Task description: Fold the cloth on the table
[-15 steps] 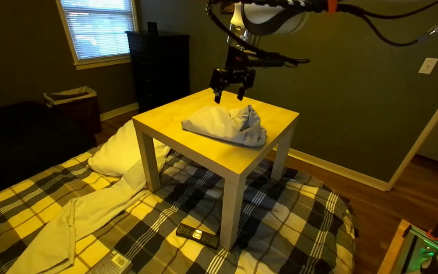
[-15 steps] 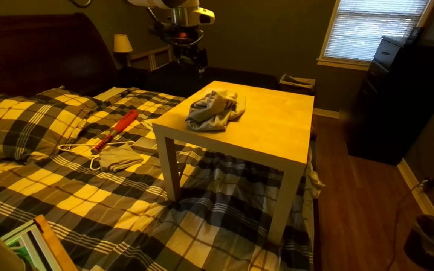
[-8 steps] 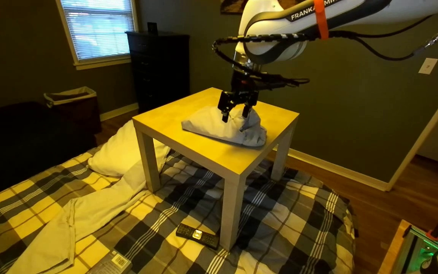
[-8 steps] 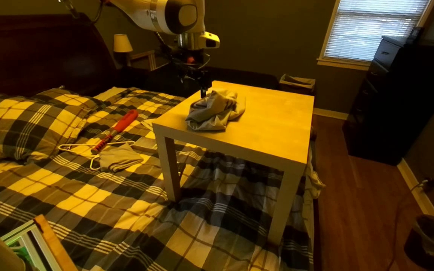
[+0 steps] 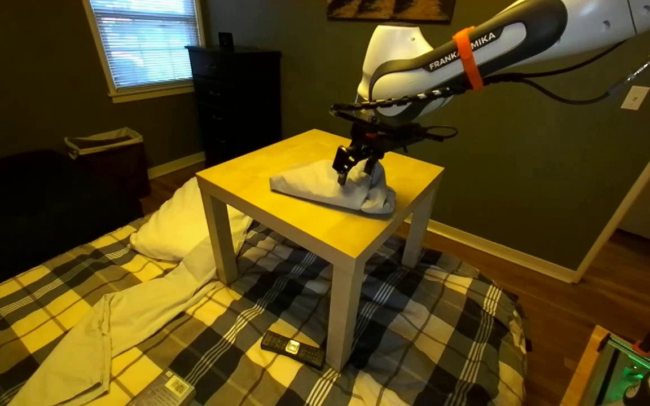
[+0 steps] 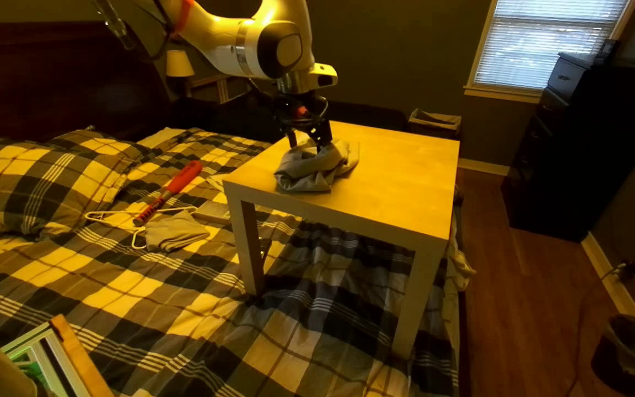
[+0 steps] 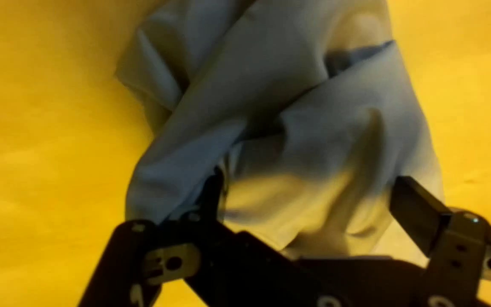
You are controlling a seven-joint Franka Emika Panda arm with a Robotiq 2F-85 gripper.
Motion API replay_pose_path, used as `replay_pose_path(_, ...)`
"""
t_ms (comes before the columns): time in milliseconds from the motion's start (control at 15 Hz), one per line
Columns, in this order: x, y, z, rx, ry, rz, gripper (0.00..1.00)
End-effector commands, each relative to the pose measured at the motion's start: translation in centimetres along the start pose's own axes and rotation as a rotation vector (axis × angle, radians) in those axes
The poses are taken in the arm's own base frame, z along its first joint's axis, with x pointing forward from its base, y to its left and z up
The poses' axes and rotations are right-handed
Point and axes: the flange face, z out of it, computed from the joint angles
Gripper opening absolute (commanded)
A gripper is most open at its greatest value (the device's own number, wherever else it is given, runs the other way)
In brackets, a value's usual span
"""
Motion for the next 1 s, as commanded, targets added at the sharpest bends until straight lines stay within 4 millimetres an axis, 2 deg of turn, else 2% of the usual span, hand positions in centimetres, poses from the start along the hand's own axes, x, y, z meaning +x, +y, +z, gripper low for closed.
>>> replay_pose_path(0, -1.2, 1.1, 1.4, -0.040, -0.040, -0.047, 1.00)
replay_pose_path(467, -3.7, 1.4, 3.9, -0.081, -0.205, -0.148, 1.00)
replay_pose_path(800, -4.7, 1.1, 6.5, -0.070, -0.228, -0.164, 1.00)
replay_pose_path(933, -4.6, 1.0, 6.6, -0.067, -0.225, -0.163, 1.00)
